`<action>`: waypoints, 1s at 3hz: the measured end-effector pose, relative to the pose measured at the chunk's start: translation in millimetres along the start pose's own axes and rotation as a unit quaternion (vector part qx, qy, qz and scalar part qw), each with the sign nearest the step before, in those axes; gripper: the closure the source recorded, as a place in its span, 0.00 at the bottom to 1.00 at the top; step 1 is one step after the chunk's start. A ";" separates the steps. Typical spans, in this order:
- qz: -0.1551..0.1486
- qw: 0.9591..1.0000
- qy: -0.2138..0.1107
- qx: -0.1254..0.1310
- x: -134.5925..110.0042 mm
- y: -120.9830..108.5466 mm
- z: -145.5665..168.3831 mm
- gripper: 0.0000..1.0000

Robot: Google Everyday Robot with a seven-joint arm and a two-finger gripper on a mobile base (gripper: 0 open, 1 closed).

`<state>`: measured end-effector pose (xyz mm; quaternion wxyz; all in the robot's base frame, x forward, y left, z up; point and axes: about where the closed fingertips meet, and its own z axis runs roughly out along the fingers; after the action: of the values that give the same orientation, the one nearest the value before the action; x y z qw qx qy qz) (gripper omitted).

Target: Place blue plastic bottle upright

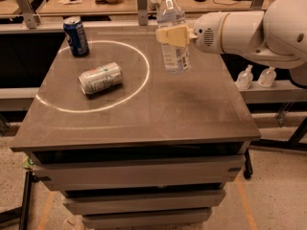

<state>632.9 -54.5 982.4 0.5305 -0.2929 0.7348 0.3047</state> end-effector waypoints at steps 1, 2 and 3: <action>-0.016 1.000 -0.007 0.002 -5.2 2.2 2.8 1.00; -0.014 1.000 -0.006 0.002 -4.7 2.3 2.8 1.00; -0.017 1.000 -0.018 0.009 -1.7 4.2 5.9 1.00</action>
Offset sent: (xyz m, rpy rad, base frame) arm 0.0017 0.0039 0.0050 -0.0111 -0.0387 0.0000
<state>633.8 -47.1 983.2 0.5514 -0.2946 0.7229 0.2942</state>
